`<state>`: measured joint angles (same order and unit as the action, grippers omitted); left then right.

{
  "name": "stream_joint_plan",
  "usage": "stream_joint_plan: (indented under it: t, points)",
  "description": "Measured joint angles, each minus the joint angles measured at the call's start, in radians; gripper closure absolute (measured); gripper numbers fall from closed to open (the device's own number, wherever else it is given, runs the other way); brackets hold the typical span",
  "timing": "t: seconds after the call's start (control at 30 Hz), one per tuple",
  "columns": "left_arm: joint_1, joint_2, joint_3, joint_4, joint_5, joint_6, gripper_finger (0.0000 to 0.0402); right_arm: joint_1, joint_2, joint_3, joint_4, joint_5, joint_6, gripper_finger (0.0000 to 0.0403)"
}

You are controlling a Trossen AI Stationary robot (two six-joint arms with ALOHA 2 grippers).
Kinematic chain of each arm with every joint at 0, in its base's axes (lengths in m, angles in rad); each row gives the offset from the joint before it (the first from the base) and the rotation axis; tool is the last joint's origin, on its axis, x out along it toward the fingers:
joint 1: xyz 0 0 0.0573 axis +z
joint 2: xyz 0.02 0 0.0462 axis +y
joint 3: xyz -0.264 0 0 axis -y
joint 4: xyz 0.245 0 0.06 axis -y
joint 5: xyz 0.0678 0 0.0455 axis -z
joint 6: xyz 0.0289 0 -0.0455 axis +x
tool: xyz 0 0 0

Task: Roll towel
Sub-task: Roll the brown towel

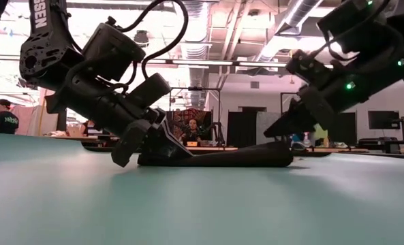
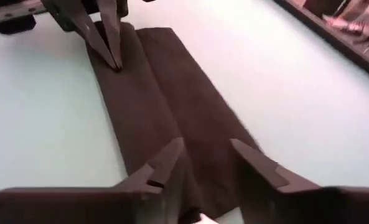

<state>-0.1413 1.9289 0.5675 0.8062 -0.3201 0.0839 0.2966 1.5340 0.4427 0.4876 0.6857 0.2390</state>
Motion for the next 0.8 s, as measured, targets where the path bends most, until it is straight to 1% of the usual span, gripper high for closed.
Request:
stream_joint_plan:
  t: [0.1,0.17,0.23,0.3,0.37,0.47,0.53,0.57,0.6,0.7,0.8]
  points:
    - [0.0,-0.001,0.002,-0.016,0.003,0.002,0.0401,0.004,-0.039,0.0,-0.011,-0.007,-0.122,0.0224]
    - [0.004,-0.001,0.002,-0.028,0.016,0.012,0.0401,0.02,-0.058,0.0,-0.009,-0.05,-0.275,0.0216]
    - [0.013,-0.003,0.002,-0.038,0.046,0.018,0.0401,0.028,-0.059,0.0,-0.009,-0.083,-0.405,0.0219]
    - [0.028,-0.003,0.001,-0.047,0.105,0.021,0.0401,0.019,-0.052,0.0,-0.01,-0.124,-0.477,0.0234]
    - [0.043,-0.003,0.001,-0.056,0.155,0.032,0.0401,-0.008,-0.04,0.0,0.0,-0.183,-0.498,0.0261]
    - [0.057,-0.003,0.002,-0.066,0.184,0.046,0.0401,-0.051,-0.016,0.0,-0.009,-0.242,-0.5,0.0319]
    - [0.066,-0.003,0.002,-0.067,0.201,0.06,0.0401,-0.071,-0.002,0.0,-0.011,-0.259,-0.5,0.0361]
    - [0.071,-0.003,0.002,-0.068,0.216,0.065,0.0401,-0.08,0.007,0.0,0.0,-0.271,-0.502,0.0379]
    - [0.076,-0.003,0.002,-0.07,0.231,0.067,0.0401,-0.087,0.015,0.001,0.003,-0.281,-0.502,0.0389]
    - [0.092,-0.004,0.002,-0.083,0.277,0.069,0.0401,-0.107,0.057,0.001,0.003,-0.292,-0.49,0.0387]
    - [0.1,-0.004,0.002,-0.09,0.283,0.065,0.0401,-0.123,0.109,0.003,0.027,-0.299,-0.467,0.0384]
